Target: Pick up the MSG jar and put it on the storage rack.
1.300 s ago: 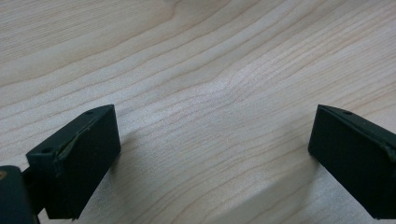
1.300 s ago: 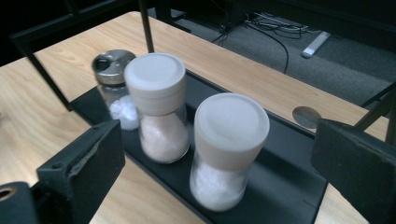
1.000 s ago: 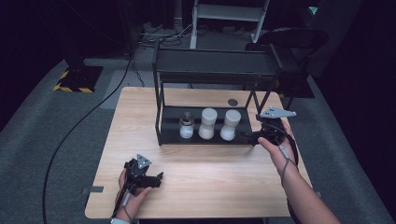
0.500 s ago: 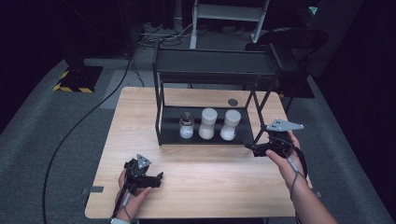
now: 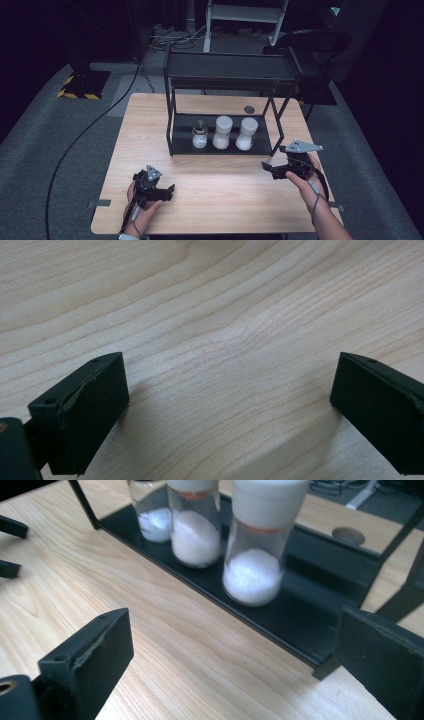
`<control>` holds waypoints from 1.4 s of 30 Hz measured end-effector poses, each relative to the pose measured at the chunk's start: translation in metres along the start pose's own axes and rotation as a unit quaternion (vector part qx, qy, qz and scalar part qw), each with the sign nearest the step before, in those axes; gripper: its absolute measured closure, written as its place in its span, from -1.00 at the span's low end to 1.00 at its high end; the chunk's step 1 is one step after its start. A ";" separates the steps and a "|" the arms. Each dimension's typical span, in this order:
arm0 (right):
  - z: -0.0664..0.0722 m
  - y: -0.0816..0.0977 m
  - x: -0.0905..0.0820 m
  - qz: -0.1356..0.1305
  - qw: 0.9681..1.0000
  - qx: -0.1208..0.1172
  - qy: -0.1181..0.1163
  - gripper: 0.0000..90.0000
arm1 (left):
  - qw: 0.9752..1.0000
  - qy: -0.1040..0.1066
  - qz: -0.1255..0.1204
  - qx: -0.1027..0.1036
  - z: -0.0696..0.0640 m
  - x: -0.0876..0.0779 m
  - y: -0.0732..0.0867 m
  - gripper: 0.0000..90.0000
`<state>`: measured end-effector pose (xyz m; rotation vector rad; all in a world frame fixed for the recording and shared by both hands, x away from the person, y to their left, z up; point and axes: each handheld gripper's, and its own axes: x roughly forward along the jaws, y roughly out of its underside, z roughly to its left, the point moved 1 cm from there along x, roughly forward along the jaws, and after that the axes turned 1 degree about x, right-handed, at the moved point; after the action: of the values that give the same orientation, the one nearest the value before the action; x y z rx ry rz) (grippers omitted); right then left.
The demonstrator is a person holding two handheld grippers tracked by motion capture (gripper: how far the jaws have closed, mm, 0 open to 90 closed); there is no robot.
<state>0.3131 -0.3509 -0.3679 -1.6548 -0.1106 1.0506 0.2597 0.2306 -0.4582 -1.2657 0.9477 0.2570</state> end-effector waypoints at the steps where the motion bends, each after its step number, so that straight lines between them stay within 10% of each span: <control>1: 0.000 0.002 0.001 0.001 1.000 0.004 -0.001 -0.94 | 1.000 0.000 0.000 0.000 0.000 0.000 0.000 -0.95; 42: -0.015 0.066 0.042 0.103 0.994 0.045 0.007 -0.93 | 1.000 0.000 0.001 0.000 0.000 0.000 0.000 -0.95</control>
<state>0.3203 -0.3633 -0.4466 -1.6149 0.1179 1.1812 0.2599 0.2305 -0.4581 -1.2651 0.9480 0.2581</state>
